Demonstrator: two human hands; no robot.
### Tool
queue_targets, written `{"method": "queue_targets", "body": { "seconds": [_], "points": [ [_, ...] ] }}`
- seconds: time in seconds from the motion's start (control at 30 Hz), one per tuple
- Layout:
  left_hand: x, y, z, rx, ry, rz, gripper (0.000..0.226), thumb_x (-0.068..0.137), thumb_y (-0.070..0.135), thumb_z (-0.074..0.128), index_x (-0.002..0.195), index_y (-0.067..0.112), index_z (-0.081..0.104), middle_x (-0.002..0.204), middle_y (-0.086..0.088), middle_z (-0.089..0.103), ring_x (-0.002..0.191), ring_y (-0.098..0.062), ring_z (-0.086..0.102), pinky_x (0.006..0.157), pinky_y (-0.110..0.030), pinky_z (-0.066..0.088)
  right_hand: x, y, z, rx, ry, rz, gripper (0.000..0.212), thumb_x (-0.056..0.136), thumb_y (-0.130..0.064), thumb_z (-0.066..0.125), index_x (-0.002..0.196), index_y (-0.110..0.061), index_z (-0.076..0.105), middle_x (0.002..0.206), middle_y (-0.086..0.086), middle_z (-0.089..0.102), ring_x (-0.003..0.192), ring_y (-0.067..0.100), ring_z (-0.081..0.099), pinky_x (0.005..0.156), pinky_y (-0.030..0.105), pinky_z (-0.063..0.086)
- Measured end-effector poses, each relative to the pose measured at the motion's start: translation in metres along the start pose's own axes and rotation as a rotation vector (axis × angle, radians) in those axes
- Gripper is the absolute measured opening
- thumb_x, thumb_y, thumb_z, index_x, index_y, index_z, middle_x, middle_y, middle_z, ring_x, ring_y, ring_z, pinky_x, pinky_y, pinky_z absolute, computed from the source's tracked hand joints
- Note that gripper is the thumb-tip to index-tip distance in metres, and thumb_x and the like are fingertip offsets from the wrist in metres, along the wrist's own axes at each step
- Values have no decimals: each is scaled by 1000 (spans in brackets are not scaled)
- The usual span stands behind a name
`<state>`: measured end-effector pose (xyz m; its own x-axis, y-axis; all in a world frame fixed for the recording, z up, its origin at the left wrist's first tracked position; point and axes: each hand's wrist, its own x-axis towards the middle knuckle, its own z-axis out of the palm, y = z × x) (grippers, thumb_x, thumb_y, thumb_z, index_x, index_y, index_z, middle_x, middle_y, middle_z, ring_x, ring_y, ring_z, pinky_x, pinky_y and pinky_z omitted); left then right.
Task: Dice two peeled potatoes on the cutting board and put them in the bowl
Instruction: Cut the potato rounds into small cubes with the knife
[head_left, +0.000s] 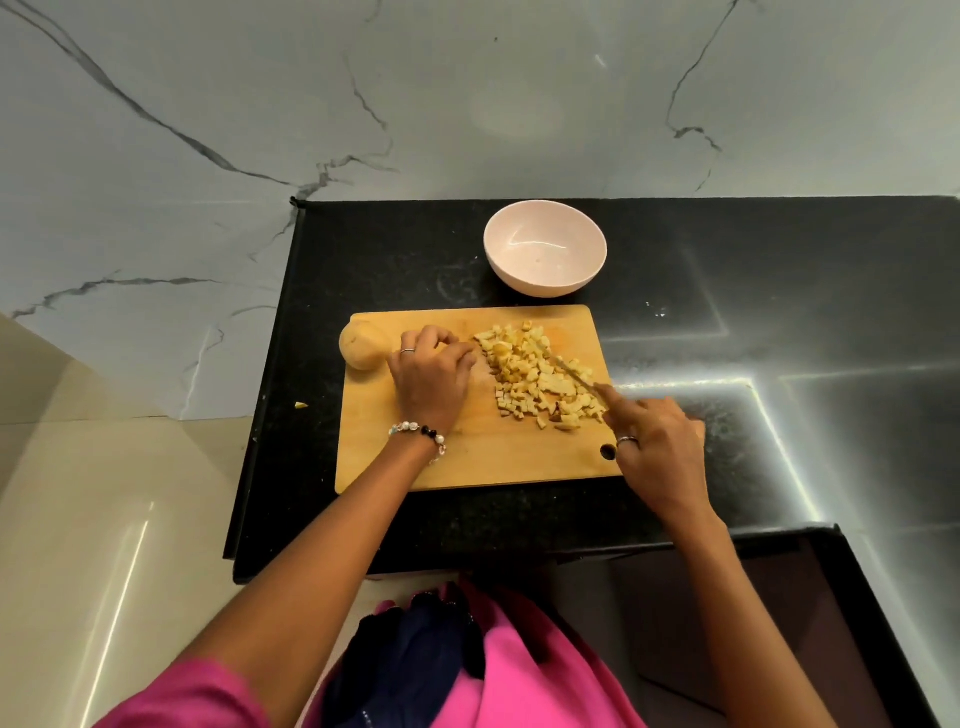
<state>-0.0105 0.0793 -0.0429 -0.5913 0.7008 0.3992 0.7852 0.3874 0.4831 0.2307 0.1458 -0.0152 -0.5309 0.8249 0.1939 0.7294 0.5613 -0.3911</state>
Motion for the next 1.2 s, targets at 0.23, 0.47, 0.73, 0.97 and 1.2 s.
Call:
{"method": "queue_targets", "body": {
  "seconds": [0.23, 0.47, 0.73, 0.97, 1.2],
  "points": [
    [-14, 6, 5, -263, -84, -21, 27, 90, 17, 55, 111, 7, 69, 100, -9, 66, 93, -26, 58, 79, -26, 42, -24, -9, 15, 150, 89, 386, 41, 96, -9, 49, 137, -7, 49, 94, 11, 52, 81, 18, 46, 72, 28, 34],
    [-26, 16, 6, -328, -100, -43, 31, 90, 21, 52, 113, 6, 68, 107, -10, 67, 99, -25, 61, 83, -26, 43, -41, -23, 34, 111, 71, 439, 49, 92, -1, 48, 140, -1, 41, 109, 15, 46, 95, 27, 49, 73, 28, 38],
    [-30, 12, 0, -361, -70, -80, 26, 91, 15, 58, 112, 6, 68, 106, -11, 66, 97, -22, 62, 83, -22, 44, -48, -43, 55, -49, 94, 264, 58, 69, 17, 57, 126, 14, 48, 103, 27, 50, 88, 37, 45, 69, 44, 49],
    [-31, 7, -2, -359, -73, -93, 24, 92, 9, 57, 113, 4, 67, 113, -12, 66, 105, -23, 61, 89, -20, 41, -35, -54, 63, -88, 114, 125, 47, 70, 12, 45, 116, 18, 52, 97, 25, 50, 85, 29, 32, 67, 46, 47],
    [-31, 10, -2, -352, -68, -125, 27, 93, 5, 53, 118, 2, 64, 118, -12, 64, 110, -21, 59, 92, -12, 34, -32, -51, 54, -216, 123, 2, 46, 81, 3, 32, 119, 16, 52, 102, 26, 53, 89, 33, 37, 64, 46, 47]
  ]
}}
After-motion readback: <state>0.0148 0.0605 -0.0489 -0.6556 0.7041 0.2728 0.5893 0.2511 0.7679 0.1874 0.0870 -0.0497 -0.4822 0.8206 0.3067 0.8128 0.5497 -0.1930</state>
